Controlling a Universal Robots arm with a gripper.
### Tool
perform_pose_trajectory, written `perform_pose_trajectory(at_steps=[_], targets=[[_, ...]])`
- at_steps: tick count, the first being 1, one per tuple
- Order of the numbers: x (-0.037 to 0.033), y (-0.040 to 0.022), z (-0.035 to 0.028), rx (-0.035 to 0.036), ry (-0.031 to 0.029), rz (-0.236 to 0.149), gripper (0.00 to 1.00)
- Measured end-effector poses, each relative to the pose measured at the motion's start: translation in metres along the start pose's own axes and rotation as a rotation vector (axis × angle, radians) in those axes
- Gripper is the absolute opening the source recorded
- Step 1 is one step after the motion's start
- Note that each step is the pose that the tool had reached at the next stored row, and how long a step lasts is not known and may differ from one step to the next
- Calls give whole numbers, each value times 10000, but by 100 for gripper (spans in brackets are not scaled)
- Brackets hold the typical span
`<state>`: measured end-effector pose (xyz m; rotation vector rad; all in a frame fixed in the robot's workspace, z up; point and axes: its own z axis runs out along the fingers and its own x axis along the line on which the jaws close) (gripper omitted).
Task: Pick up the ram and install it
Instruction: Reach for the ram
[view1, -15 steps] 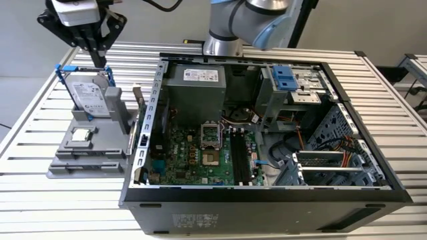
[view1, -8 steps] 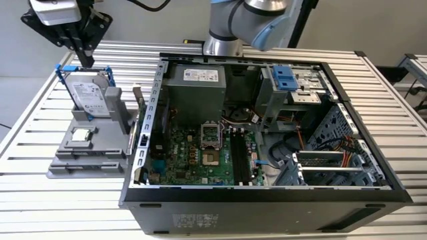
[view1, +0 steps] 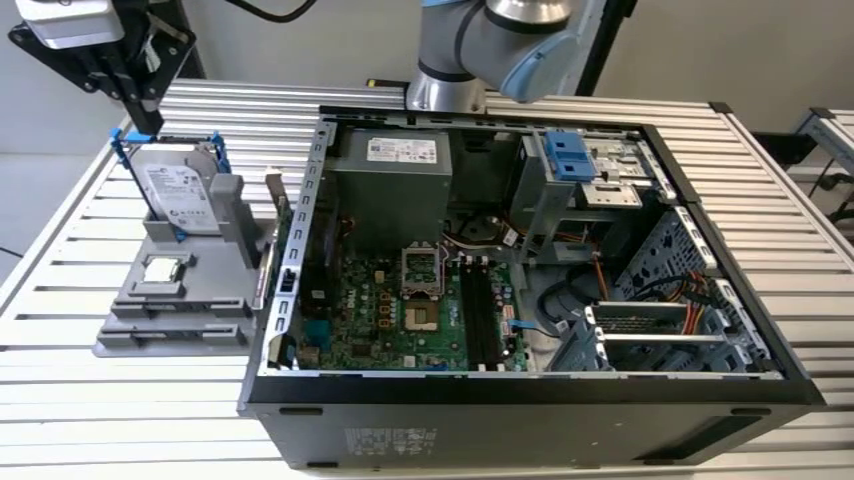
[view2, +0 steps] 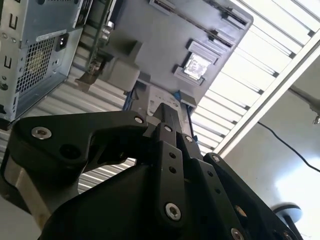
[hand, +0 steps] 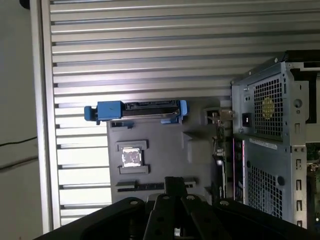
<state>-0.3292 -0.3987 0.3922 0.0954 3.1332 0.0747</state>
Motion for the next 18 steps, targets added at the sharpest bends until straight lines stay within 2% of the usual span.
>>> perform_pose_trajectory(at_steps=[4,9,14,18], targets=[[36,-2,0,-1,3,-66,0],[41,-16,-1,0,4,-67,0],[32,-137,-2,-1,4,-69,0],[25,-276,-1,-2,4,-69,0]])
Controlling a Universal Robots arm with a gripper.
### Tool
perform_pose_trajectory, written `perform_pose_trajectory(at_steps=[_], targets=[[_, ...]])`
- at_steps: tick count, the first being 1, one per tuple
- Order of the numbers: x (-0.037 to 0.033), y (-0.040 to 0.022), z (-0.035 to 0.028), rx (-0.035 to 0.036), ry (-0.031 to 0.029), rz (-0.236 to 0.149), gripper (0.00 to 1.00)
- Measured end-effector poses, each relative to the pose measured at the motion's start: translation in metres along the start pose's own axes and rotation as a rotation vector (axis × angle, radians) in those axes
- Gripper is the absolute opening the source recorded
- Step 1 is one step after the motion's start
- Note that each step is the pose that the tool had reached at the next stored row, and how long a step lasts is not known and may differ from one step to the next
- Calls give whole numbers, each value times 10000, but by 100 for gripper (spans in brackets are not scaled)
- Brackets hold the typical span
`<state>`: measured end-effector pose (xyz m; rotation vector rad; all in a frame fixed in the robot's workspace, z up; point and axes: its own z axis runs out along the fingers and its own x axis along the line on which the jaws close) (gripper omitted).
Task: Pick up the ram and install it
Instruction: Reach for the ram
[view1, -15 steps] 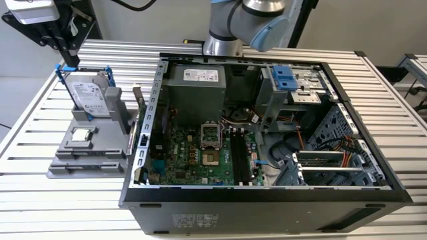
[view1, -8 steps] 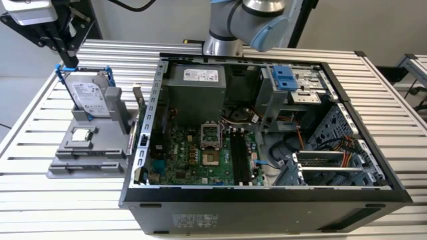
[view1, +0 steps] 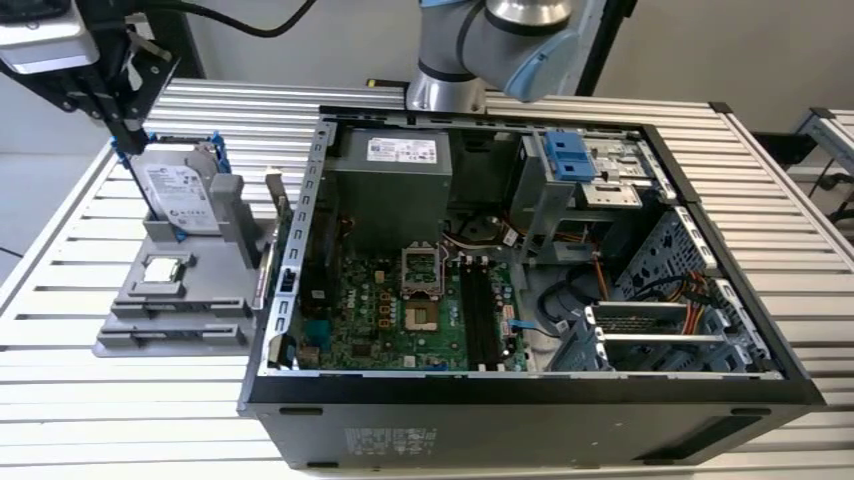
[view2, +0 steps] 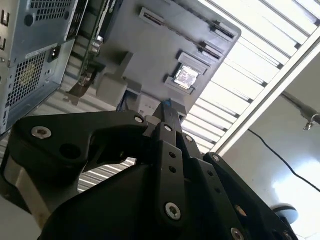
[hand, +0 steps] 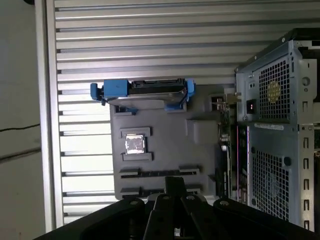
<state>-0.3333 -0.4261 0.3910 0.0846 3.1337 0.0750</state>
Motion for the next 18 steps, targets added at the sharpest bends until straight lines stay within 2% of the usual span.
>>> perform_pose_trajectory(at_steps=[7,9,15,18], targets=[[6,-274,6,-1,0,0,0],[16,-333,13,-1,0,0,0],[62,-446,31,-3,1,-12,0],[65,-474,36,-4,0,-16,0]])
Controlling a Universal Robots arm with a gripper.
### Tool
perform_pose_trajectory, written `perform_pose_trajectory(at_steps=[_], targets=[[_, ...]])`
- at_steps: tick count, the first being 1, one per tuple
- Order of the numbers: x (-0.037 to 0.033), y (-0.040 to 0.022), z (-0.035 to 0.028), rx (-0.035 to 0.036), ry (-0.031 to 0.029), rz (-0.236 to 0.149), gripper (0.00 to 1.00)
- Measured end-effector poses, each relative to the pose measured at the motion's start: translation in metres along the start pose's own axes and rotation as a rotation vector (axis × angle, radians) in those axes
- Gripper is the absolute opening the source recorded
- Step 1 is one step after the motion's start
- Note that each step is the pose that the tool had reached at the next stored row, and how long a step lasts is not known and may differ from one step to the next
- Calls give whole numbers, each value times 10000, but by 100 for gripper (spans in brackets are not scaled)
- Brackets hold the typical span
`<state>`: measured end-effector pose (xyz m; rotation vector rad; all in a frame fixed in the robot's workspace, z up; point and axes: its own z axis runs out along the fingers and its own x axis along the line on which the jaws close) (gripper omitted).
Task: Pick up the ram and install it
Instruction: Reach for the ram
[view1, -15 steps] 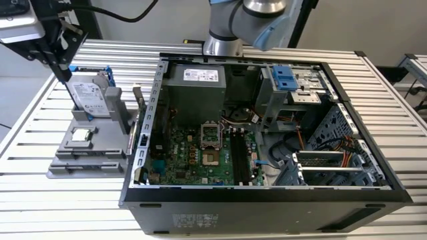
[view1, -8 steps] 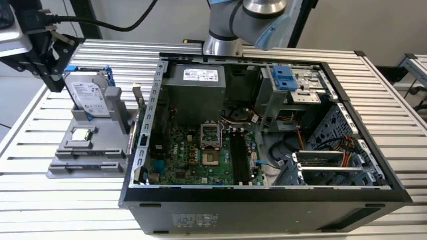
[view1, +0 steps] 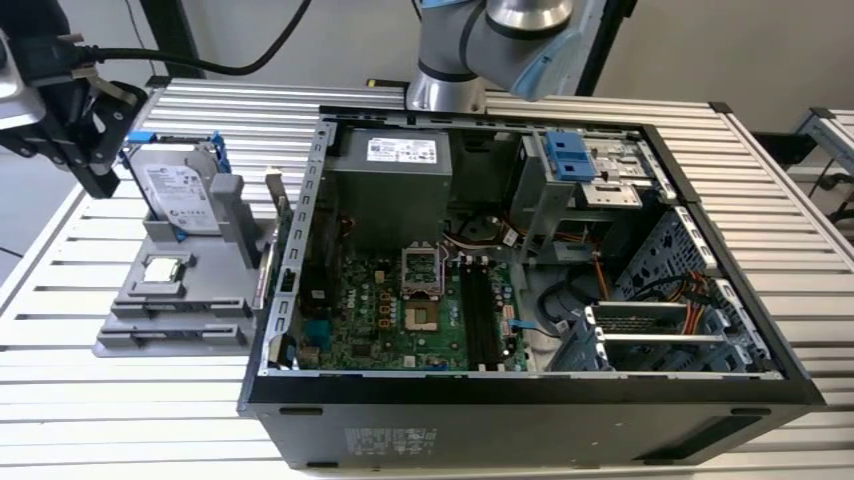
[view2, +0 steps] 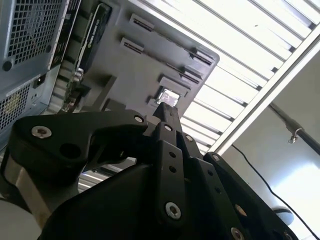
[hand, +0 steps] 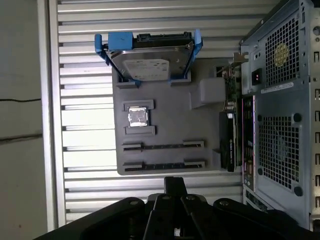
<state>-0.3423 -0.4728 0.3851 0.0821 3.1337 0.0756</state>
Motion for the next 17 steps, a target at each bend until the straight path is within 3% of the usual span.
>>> perform_pose_trajectory(at_steps=[13,17], targets=[[14,-1,0,0,9,-160,0],[15,-1,0,-1,18,-370,0]])
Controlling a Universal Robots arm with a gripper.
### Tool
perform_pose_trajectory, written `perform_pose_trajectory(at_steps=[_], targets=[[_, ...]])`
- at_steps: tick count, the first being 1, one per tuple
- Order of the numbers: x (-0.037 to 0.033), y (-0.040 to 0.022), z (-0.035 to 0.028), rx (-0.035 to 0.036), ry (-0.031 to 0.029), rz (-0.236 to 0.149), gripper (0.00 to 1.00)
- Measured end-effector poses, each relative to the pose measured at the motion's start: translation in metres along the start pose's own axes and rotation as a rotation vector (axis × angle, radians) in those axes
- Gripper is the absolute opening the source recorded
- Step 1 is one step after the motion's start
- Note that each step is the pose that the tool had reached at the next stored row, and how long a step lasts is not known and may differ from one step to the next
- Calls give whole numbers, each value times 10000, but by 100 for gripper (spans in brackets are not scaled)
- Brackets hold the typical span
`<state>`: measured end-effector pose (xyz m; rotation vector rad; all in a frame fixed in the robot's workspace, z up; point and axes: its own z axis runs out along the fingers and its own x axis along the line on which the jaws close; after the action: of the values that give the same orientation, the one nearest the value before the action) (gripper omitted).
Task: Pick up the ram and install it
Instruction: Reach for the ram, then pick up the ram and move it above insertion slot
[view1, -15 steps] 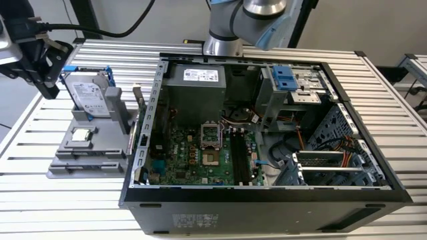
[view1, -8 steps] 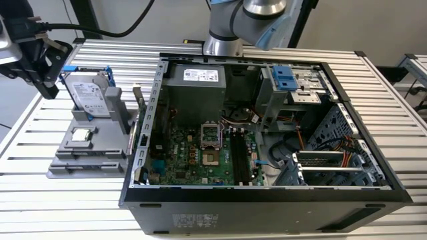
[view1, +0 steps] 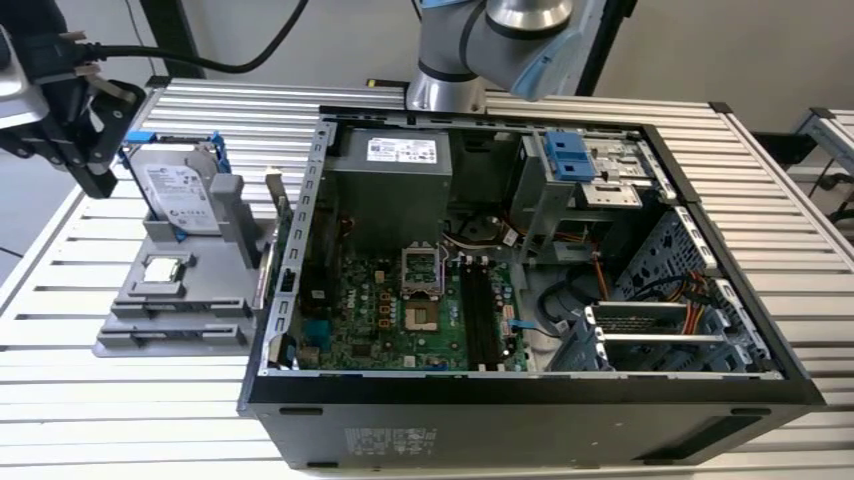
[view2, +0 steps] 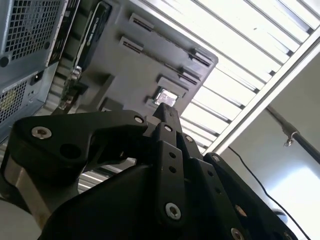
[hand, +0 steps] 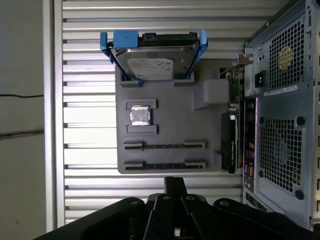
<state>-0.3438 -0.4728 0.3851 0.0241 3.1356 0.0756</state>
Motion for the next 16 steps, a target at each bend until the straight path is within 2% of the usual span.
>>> perform_pose_trajectory(at_steps=[4,16], targets=[[-1,0,0,-1,21,-424,0],[-1,0,0,4,104,-2151,0]])
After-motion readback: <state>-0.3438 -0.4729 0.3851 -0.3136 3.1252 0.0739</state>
